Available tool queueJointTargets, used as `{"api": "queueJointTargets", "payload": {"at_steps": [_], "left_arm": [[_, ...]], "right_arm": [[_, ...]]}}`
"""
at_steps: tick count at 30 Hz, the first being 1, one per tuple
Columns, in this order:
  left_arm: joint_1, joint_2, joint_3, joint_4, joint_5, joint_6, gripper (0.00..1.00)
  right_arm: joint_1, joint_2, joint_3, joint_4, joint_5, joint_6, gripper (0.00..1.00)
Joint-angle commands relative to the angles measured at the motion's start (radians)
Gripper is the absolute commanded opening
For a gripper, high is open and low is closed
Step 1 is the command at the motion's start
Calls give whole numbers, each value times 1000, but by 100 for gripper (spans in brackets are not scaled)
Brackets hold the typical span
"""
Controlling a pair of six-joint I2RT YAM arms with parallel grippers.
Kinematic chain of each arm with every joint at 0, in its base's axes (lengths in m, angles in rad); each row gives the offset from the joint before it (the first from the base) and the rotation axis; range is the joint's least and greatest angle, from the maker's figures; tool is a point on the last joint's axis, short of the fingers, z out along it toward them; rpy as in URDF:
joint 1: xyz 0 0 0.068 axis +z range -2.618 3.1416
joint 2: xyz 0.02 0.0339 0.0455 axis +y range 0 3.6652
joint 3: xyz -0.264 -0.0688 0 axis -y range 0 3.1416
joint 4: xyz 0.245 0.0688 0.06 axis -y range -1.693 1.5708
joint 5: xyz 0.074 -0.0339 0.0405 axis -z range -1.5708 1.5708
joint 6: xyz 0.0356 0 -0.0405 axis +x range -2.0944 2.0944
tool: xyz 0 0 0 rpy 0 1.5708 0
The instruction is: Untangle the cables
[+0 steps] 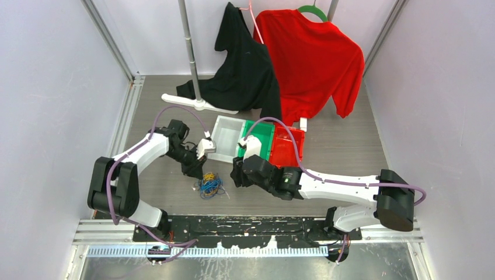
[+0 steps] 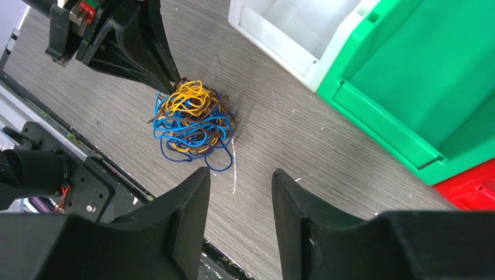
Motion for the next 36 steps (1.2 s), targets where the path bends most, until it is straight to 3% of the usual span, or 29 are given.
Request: {"api": "queueJointTargets", "payload": {"at_steps": [1,3,9,16,19,22,24,27,31,36], "left_arm": [[-10,-1,5,4,28,19,10],[-11,-12,20,-28,39,21,0],[-12,-96,97,-150,68,5,0],[-12,-265,126,-177,83,-74,0],[-12,-309,105,-159,56,-82,4],[-11,-299,48,-129,-20,-47,36],[-12,-261,6,-101,-59,-38,47],[-10,-162,-33,-26,-94,-38,49],[-10,-62,-52,100,-88,-39,51],[-13,66,25,70,-23,-39,51]], "right_arm": [[3,-6,37,43,4,20,47],[3,-5,35,51,5,22,44],[3,21,48,77,-5,13,31],[3,49,59,145,2,6,25],[2,77,84,148,-8,-9,32],[2,78,84,150,-17,-5,42],[3,60,63,168,-23,-1,53],[3,21,31,188,-45,-14,71],[3,-28,7,167,-24,-13,73],[3,-68,-15,142,-7,7,70]]}}
